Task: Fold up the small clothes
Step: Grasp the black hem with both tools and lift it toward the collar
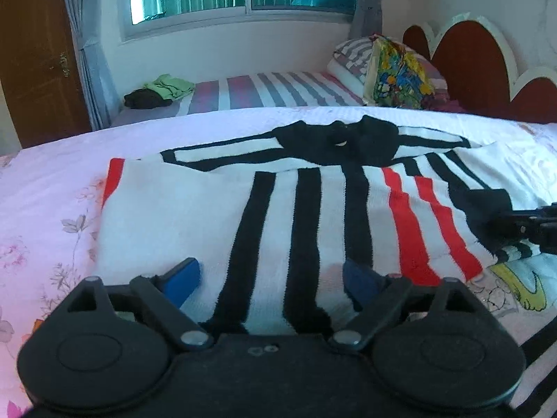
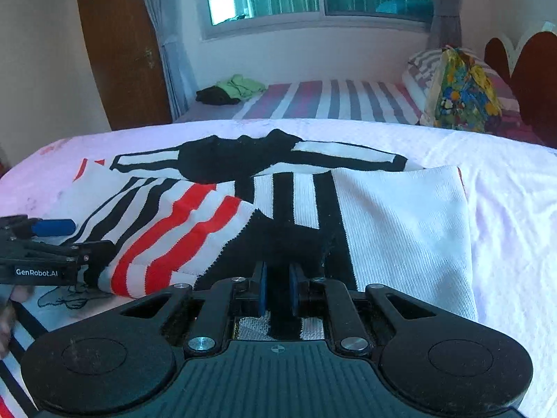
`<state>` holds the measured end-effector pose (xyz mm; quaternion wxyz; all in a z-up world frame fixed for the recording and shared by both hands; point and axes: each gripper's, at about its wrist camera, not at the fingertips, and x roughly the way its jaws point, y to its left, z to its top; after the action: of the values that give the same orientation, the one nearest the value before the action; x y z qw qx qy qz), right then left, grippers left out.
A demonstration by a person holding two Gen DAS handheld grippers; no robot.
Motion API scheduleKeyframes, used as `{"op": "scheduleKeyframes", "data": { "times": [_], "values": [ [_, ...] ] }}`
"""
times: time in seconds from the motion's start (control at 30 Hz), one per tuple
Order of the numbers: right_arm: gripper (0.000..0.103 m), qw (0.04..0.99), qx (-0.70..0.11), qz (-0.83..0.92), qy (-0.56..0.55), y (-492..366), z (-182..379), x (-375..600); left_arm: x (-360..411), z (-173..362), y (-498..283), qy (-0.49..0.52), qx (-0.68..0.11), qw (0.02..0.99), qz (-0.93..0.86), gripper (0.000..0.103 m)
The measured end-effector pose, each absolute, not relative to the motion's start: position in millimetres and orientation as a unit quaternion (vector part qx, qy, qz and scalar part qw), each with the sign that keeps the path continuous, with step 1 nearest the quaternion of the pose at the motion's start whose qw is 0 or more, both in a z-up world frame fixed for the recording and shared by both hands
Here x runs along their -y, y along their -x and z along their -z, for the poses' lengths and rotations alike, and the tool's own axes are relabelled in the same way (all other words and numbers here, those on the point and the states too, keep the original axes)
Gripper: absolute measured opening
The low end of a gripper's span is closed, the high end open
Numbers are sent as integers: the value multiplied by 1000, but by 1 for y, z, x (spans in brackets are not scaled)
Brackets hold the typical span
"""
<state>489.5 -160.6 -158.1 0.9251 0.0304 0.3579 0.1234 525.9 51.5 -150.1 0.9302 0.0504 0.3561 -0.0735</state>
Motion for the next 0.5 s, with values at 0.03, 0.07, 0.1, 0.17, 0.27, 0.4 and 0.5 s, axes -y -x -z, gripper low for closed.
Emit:
{"op": "scheduleKeyframes", "data": {
  "times": [0.03, 0.07, 0.1, 0.17, 0.27, 0.4, 0.5],
  "values": [
    [13, 925, -357, -126, -26, -488, 159, 160, -50, 150, -526, -52, -358, 930, 70, 91],
    [13, 925, -357, -128, -24, -488, 159, 161, -49, 150, -526, -53, -360, 929, 67, 91],
    [13, 924, -358, -131, -24, -488, 159, 161, -48, 150, -526, -53, -362, 929, 63, 92],
    [13, 923, -360, -135, -29, -493, 162, 164, -46, 150, -526, -58, -362, 929, 55, 93],
    [13, 921, -362, -139, -30, -496, 163, 165, -45, 151, -523, -62, -360, 930, 48, 94],
    [13, 923, -359, -136, -18, -495, 163, 162, -43, 151, -522, -73, -360, 929, 45, 95],
    [14, 924, -359, -128, -9, -495, 161, 157, -41, 151, -524, -81, -362, 928, 37, 101]
  ]
}}
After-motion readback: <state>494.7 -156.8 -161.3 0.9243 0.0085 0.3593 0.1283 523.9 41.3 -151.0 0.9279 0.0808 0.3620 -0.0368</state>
